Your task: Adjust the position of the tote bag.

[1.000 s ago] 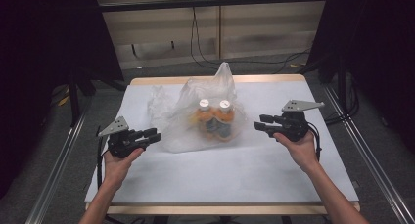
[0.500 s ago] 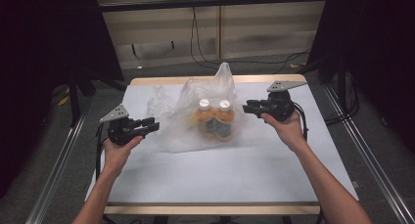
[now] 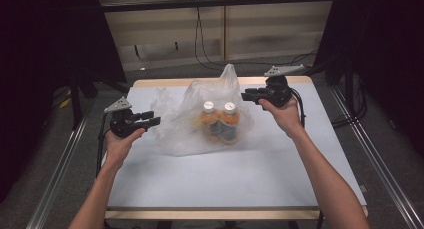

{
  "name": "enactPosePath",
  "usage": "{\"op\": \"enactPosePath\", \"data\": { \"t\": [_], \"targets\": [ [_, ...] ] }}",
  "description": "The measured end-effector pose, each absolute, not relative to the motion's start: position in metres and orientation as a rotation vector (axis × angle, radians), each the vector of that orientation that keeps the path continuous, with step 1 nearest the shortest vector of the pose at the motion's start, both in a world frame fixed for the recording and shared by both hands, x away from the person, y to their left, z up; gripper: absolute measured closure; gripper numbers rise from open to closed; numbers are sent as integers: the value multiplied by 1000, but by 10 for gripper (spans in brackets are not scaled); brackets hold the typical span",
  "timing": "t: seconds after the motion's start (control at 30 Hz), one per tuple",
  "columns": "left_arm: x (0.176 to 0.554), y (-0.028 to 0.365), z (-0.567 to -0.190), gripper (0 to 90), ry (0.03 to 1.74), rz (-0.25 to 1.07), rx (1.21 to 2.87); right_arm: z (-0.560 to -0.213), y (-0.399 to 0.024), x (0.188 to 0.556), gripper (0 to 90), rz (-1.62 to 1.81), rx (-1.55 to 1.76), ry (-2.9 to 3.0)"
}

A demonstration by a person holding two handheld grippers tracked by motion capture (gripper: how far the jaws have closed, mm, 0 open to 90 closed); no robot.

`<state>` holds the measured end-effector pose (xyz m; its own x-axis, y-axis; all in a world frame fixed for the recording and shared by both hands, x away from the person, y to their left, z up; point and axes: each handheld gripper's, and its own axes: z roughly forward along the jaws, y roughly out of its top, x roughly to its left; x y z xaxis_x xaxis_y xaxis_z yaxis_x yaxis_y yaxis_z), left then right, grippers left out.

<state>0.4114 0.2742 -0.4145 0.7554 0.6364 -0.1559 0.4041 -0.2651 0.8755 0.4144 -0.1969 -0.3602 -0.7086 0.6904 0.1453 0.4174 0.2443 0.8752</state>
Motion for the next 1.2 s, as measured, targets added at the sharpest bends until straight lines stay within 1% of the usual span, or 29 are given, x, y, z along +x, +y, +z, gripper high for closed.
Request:
{"op": "enactPosePath", "data": {
  "t": [0.1,0.17,0.2,0.23,0.27,0.37,0.43,0.5,0.53,0.63,0.7,0.8,0.9,0.97,1.0,1.07,1.13,1.2],
  "targets": [
    [419,276,-415,509,814,293,1898,-356,-191,427,640,1411,1025,2272],
    [425,279,-415,498,829,297,1893,-350,-187,440,633,1403,1020,2280],
    [427,280,-415,498,837,290,1896,-350,-187,440,633,1403,1020,2280],
    [432,282,-416,493,838,283,1901,-348,-183,450,626,1373,1021,2296],
    [435,282,-417,493,854,287,1898,-348,-183,450,626,1373,1021,2296],
    [442,285,-416,482,865,288,1879,-351,-176,468,623,1350,1046,2310],
    [444,286,-417,479,880,273,1857,-353,-175,471,623,1339,1060,2309],
    [447,286,-418,440,891,290,1868,-362,-169,484,617,1302,1085,2325],
    [449,286,-419,440,898,286,1872,-362,-169,484,604,1302,1085,2325],
    [453,286,-423,384,911,282,1884,-368,-163,491,574,1279,1093,2338],
    [456,285,-427,306,926,302,1919,-371,-158,495,547,1247,1099,2354],
    [459,284,-434,238,957,273,1918,-374,-155,501,522,1239,1117,2353],
    [464,283,-439,232,969,248,1893,-378,-154,508,521,1234,1152,2356],
    [465,280,-442,258,971,225,1882,-381,-153,511,524,1228,1172,2352],
    [466,277,-443,279,963,214,1904,-382,-153,512,535,1233,1182,2355],
    [467,274,-445,285,970,223,1940,-385,-151,514,574,1223,1193,2362],
    [468,274,-448,354,966,185,1935,-388,-149,515,638,1226,1194,2375],
    [468,274,-450,421,957,176,1933,-391,-148,516,687,1236,1195,2398]
  ]
}}
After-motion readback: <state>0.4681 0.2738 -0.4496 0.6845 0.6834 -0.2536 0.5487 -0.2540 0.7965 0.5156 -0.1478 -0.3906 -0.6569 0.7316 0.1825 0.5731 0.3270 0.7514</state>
